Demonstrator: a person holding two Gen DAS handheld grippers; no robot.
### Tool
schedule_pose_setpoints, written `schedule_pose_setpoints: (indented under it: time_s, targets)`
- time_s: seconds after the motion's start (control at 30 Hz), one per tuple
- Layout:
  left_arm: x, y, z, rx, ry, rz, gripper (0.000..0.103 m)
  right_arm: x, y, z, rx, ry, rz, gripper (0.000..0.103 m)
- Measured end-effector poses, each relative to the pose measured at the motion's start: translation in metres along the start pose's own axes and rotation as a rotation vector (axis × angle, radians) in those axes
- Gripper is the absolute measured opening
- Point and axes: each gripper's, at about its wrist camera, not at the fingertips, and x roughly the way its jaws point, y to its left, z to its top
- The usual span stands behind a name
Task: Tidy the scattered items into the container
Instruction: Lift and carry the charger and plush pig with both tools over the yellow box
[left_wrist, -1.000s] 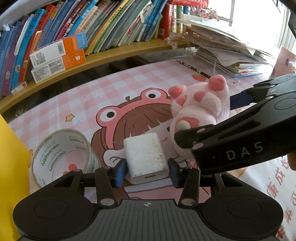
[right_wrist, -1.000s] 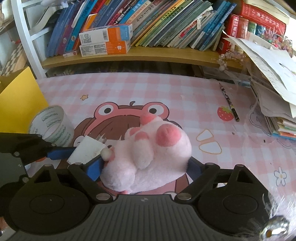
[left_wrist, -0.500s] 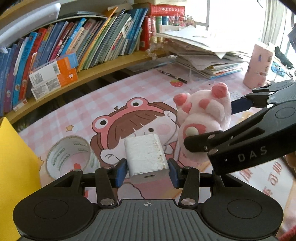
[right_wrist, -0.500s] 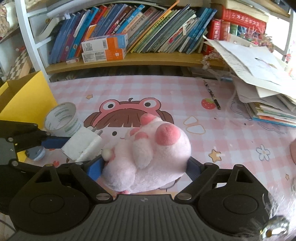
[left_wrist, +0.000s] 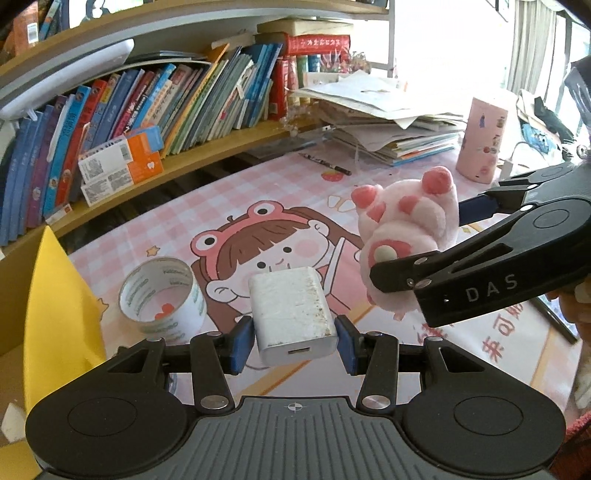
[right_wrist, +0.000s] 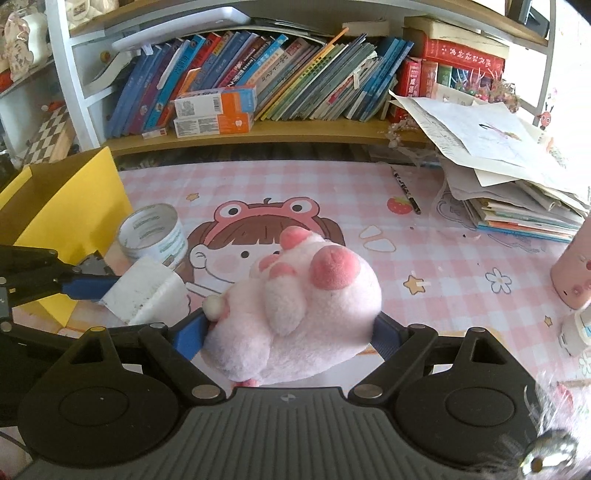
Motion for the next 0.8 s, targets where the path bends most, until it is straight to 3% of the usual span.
schedule_pose_setpoints:
  time_s: [0.8]
  targets:
    - [-0.075, 0.039, -0.041, 0.013, -0.083, -0.06, 0.043, -0.046, 0.081, -0.021, 0.012, -0.046, -0.056, 0.089]
